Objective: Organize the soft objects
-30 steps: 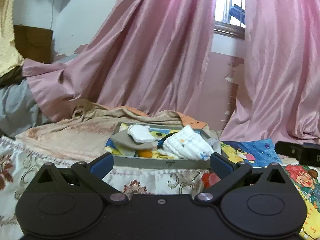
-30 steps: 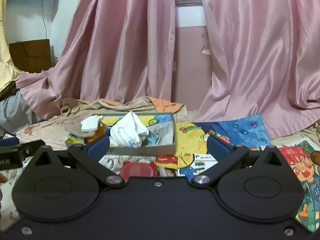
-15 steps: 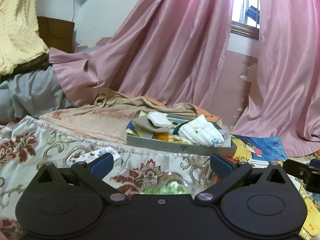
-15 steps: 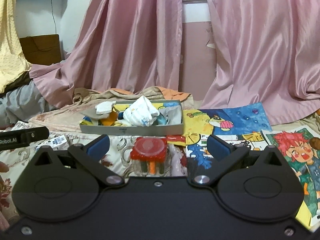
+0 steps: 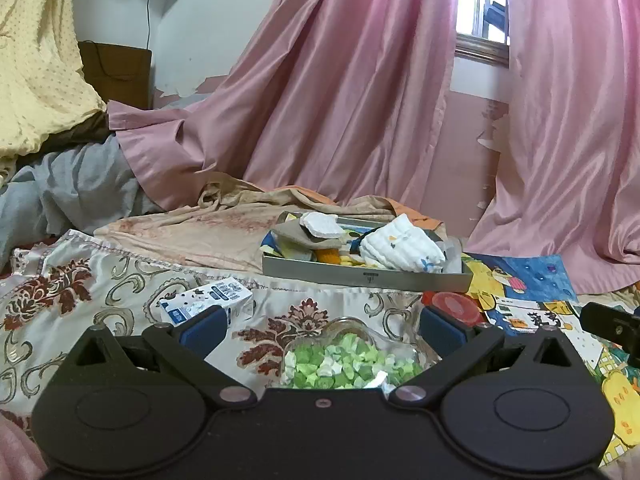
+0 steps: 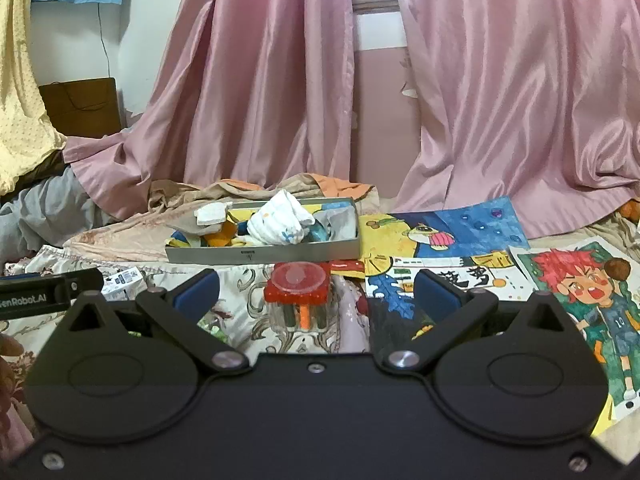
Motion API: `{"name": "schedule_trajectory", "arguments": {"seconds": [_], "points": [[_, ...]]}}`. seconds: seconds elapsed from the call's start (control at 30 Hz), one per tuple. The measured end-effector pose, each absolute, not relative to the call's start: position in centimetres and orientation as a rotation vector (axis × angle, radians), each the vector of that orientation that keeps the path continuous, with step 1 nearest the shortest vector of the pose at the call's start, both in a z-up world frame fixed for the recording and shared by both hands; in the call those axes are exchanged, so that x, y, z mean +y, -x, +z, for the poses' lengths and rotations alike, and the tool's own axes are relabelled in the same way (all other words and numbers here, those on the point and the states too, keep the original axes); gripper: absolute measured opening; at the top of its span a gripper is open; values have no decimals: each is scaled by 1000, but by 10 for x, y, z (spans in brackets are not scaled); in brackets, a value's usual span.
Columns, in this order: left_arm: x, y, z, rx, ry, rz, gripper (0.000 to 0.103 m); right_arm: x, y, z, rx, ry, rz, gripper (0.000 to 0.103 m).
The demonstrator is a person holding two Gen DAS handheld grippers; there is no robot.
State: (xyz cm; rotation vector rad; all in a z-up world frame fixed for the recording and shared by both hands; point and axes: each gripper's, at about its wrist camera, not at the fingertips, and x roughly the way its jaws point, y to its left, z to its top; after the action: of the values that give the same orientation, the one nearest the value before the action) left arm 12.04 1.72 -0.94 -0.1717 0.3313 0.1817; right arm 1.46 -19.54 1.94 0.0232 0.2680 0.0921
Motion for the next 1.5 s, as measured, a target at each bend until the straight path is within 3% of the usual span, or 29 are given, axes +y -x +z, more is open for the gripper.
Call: {"name": "schedule_trajectory", "arguments": {"seconds": [1.5], "points": [[0, -108, -35, 526, 158, 123, 102, -195, -13, -14, 449, -9, 105, 103]]}}
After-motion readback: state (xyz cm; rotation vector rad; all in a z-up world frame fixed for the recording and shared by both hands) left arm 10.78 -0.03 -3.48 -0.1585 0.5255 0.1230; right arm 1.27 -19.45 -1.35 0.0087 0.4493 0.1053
